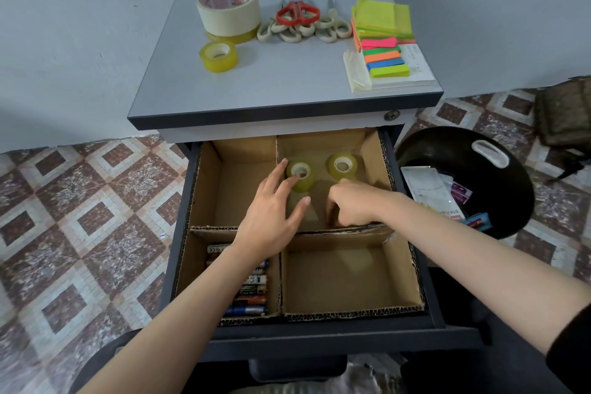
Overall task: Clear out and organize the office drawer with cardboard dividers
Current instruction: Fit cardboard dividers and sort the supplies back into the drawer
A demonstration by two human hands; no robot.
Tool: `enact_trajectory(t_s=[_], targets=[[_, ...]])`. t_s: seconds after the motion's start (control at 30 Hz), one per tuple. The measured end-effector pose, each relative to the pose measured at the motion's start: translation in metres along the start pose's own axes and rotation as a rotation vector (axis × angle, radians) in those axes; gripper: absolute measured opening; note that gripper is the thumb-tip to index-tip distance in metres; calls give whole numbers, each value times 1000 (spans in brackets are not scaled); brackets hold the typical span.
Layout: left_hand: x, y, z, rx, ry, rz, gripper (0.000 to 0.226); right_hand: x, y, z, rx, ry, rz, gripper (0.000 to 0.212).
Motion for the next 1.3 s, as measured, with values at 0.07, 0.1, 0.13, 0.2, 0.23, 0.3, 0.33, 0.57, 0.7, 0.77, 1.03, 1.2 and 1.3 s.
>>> enact_trajectory(t_s=[0.07, 0.1, 0.13, 0.2, 0.23, 0.3, 0.33, 0.57, 0.7, 0.77, 1.03, 1.2, 1.3], targets=[[0, 0, 0, 3, 2, 3, 51, -5, 0, 0, 11, -4, -11, 36], [0, 0, 0, 5, 3, 4, 51, -8, 0, 0, 11, -5, -17, 35], [0, -1, 0, 7, 5, 5, 51, -11, 1, -1, 8, -3, -24, 34], [0, -1, -1, 10, 6, 8, 51, -14, 1, -3, -11, 10, -26, 30], [0, -1, 0, 11, 6, 9, 51, -15, 1, -4, -23, 18, -23, 28], [1, -1, 0, 13, 6, 13, 51, -14, 1, -6, -46, 26, -15, 25], [1, -1, 0, 14, 6, 14, 51, -13, 2, -7, -63, 27, -4, 24], [1, -2, 0, 14, 9, 7, 49, -12, 4, -13, -94, -54, -85, 26], [2, -2, 0, 2, 5, 7, 48, -4, 5, -10, -121, -107, -205, 13], [2, -2, 0, -1, 9, 10, 48, 0, 5, -8, -127, -115, -238, 10], [3, -3, 1, -7, 8, 15, 48, -2, 4, -5, -143, -118, -181, 22], [3, -4, 2, -7, 11, 6, 48, -5, 2, -4, -124, -136, -142, 27], [3, 0, 2, 11, 10, -40, 47, -9, 4, -8, -145, -103, -56, 15]])
Point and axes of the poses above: each hand's wrist, its own z-axis towards the middle knuckle, its own y-axis out of the back of the hand, x = y × z, the point moved 5 cm from there along z, towards the middle knuckle, and after that the axes turned 1 degree about -z, right-handed, at the moved point
